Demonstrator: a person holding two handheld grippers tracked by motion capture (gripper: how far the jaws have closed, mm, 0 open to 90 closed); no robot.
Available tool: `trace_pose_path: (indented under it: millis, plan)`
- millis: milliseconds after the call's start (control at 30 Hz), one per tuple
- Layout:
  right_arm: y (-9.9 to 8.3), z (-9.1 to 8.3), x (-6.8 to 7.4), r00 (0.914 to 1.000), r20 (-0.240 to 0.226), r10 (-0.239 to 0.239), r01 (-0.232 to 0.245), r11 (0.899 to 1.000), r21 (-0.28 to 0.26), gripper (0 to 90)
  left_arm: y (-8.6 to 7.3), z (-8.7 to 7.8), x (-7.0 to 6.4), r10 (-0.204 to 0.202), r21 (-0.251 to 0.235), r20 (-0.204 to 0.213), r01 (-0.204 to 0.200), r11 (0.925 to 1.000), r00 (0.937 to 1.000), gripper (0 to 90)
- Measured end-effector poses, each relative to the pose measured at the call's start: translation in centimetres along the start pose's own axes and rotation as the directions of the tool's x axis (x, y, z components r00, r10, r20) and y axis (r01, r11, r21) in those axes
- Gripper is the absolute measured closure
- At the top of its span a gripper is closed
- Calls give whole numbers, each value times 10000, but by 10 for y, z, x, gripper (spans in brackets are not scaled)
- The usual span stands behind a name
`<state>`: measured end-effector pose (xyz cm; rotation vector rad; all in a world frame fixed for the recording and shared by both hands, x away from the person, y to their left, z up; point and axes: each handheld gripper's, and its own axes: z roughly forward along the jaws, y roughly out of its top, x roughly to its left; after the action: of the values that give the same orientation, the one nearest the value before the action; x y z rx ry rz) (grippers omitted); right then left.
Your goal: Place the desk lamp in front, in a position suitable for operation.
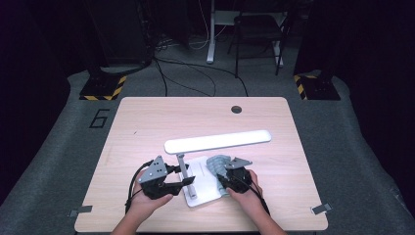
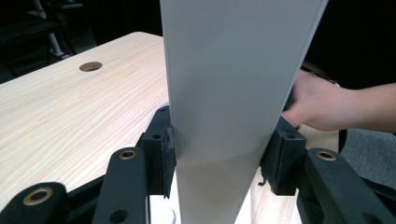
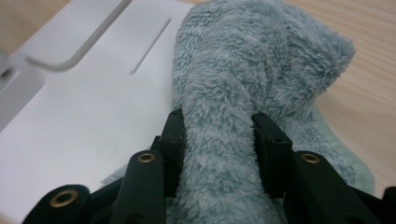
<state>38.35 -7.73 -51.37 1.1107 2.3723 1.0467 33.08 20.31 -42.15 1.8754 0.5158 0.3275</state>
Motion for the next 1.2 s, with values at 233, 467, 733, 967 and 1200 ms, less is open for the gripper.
trace_pose_path:
  millis: [233, 467, 733, 967, 1200]
  plan:
    - [-24, -26, 1, 9997, -218, -52, 44, 9993, -363, 608, -1, 2, 4, -95, -132, -59, 94, 9999, 9999, 526]
    - [-19, -41, 8, 9994, -296, 178, -216, 9905, -1355, 606, -1, 3, 7, -102, -238, -247, 96, 9997, 9996, 523]
    - [-20, -40, 43, 9890, -602, -1351, 1257, 9822, -1393, 582, -6, 4, 9, -414, -133, -91, 413, 9991, 9991, 506]
    - [-18, -27, 65, 9724, -1114, -2049, 1919, 9744, -1168, 581, -6, 6, 9, -604, -204, -11, 603, 9980, 9982, 500]
    - [-17, -18, 71, 9780, -1644, -1281, 1106, 9876, -1118, 575, -7, 10, 8, -473, -41, -262, 472, 9989, 9985, 498]
